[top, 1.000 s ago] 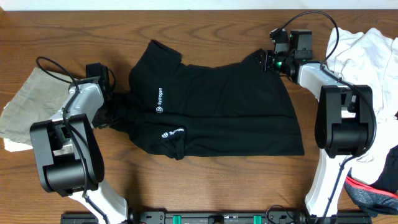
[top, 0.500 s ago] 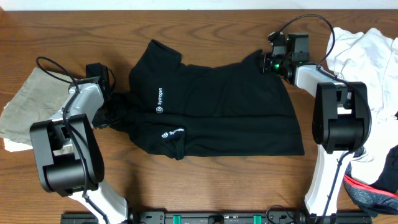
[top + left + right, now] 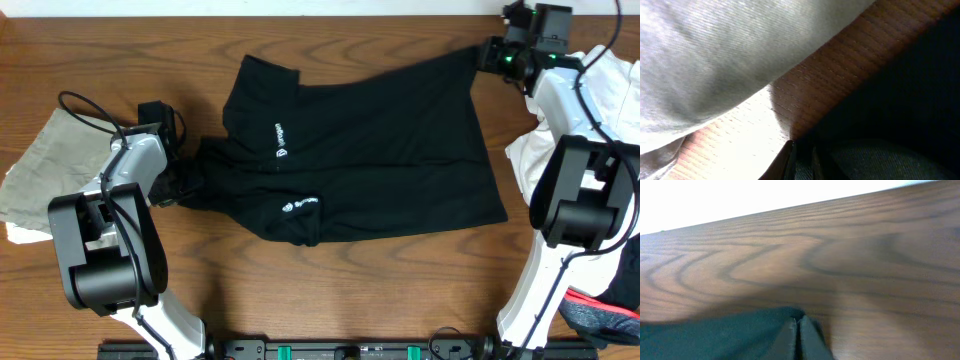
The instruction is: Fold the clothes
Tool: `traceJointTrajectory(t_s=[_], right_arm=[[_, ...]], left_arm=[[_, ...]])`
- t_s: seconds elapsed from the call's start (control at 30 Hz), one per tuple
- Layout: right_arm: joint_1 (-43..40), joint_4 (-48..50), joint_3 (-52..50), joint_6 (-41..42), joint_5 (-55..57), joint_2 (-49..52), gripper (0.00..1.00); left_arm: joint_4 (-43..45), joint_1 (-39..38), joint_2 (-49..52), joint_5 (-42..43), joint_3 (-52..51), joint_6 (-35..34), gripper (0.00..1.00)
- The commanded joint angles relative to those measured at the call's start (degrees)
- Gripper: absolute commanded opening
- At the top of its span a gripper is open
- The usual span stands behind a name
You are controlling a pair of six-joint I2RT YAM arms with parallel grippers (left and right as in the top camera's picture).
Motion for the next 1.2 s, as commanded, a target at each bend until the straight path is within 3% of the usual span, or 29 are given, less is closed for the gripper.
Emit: traceJointTrajectory(t_s=[0.0, 0.03, 0.1, 0.3, 0.4, 0.6, 0.93, 1.17], right_arm=[[0.24, -2.27, 0.52, 0.15, 3.82, -0.57, 0.18], [0.26, -2.91, 0.52, -0.02, 4.5, -0.46, 0.24], [0.24, -5.05, 0.52, -1.49, 4.48, -0.44, 0.48], [0.24, -17.31, 0.55, -5.7, 3.72, -0.85, 0.49], [0.24, -24.33, 0.52, -7.82, 2.25, -0.85, 0.58], [0.26, -39.52, 0.52, -14.73, -1.14, -0.83, 0.43], [0.13, -56.24, 0.33, -19.96, 0.68, -0.83, 0.45], [0.13, -55.17, -3.65, -19.96, 6.8, -0.81, 0.47]], left_arm=[[0.0, -0.87, 3.32, 4.48, -2.03, 0.98, 0.15], [0.0, -0.87, 3.32, 4.48, -2.03, 1.01, 0.14], [0.0, -0.87, 3.32, 4.48, -2.03, 1.01, 0.15], [0.02, -0.87, 3.32, 4.48, -2.03, 0.98, 0.14], [0.02, -0.87, 3.32, 4.48, -2.03, 0.98, 0.15], [0.02, -0.87, 3.32, 4.48, -2.03, 0.98, 0.15], [0.17, -0.87, 3.32, 4.48, -2.03, 0.98, 0.15], [0.17, -0.87, 3.32, 4.5, -2.03, 0.96, 0.15]])
